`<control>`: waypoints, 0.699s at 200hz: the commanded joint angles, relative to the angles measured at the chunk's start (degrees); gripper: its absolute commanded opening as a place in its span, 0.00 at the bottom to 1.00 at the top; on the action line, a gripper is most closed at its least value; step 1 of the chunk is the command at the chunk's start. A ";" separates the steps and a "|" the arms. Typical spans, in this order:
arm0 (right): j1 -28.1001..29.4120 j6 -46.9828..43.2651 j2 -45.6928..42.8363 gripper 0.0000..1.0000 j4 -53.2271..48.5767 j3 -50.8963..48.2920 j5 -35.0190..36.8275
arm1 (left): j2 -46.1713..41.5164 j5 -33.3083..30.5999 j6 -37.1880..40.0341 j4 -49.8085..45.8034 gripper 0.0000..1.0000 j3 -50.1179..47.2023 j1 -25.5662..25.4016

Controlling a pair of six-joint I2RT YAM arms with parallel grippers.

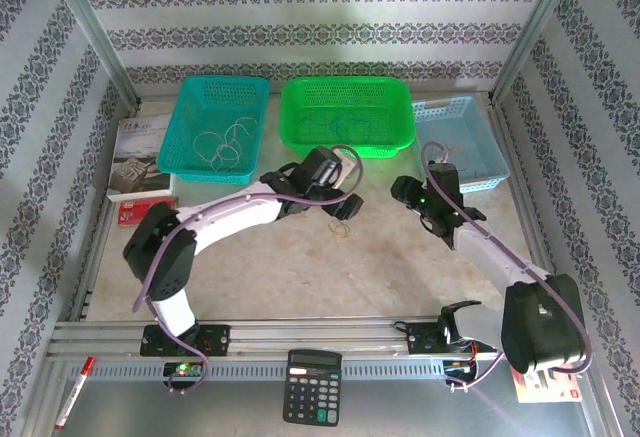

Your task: Untangle the cables

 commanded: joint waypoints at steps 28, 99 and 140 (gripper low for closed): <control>-2.80 0.37 -3.58 0.62 -1.10 -2.80 -2.22 | 9.26 -3.71 8.70 -9.75 0.85 9.41 -2.97; -3.46 0.47 -3.36 0.61 -0.66 -3.12 -2.71 | 17.34 -3.69 11.74 -12.66 0.81 16.53 -3.78; -3.45 0.51 -3.16 0.62 -0.51 -3.04 -2.85 | 19.70 -1.40 11.65 -12.84 0.82 18.43 -4.03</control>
